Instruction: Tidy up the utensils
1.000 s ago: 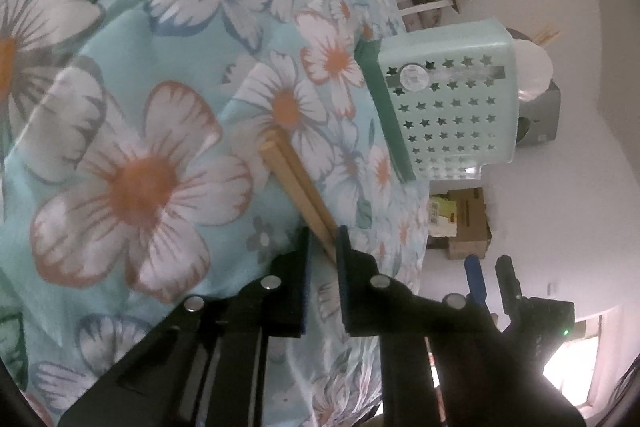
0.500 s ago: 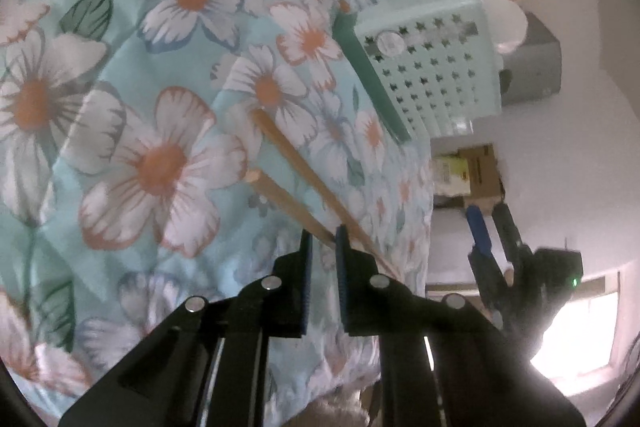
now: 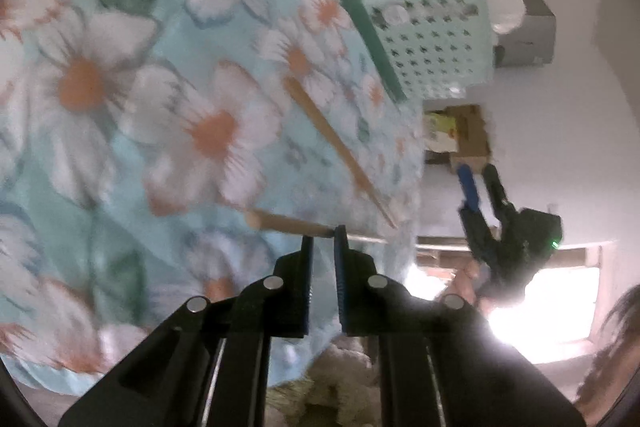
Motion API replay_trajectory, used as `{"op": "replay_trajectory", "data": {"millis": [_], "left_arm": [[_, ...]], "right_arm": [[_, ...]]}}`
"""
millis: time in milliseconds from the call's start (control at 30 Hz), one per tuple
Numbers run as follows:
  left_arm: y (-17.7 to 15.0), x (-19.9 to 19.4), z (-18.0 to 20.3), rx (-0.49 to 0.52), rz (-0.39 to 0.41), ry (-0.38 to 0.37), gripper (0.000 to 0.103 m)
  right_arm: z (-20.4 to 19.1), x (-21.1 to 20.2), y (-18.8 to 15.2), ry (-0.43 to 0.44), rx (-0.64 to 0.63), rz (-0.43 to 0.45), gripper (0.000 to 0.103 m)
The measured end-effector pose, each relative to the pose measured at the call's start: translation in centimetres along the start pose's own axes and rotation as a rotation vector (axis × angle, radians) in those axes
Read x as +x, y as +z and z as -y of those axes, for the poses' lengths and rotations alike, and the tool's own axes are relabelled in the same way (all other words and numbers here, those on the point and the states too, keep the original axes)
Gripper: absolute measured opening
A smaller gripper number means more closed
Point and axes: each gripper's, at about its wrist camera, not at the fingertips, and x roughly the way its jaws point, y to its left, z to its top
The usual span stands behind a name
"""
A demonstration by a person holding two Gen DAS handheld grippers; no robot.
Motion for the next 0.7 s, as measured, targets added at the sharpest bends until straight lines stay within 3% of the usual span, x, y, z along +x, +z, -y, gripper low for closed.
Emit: {"op": "replay_trajectory", "data": {"millis": [33, 100, 433, 600, 700], "left_arm": [[0.3, -0.1, 0.0, 0.014, 0.018, 0.047, 0.0], [0.6, -0.1, -0.1, 0.026, 0.04, 0.092, 0.0], [0.8, -0.3, -1.0, -0.006, 0.068, 0.084, 0.0], [0.2, -1.0, -1.0, -0.026, 0.083, 0.039, 0.016], [0.1, -1.1, -1.1, -0.055, 0.101, 0.002, 0.032]], "right_arm": [[-0.1, 0.0, 0.0, 0.0, 0.0, -0.001, 0.048], [-0.2, 0.0, 0.0, -0.001, 0.001, -0.002, 0.048], [0.0, -0.2, -0.2, -0.009, 0.015, 0.001, 0.048], [-0.1, -0.2, -0.2, -0.004, 0.015, 0.0, 0.048], [-0.2, -0.2, -0.2, -0.002, 0.015, 0.0, 0.048]]}}
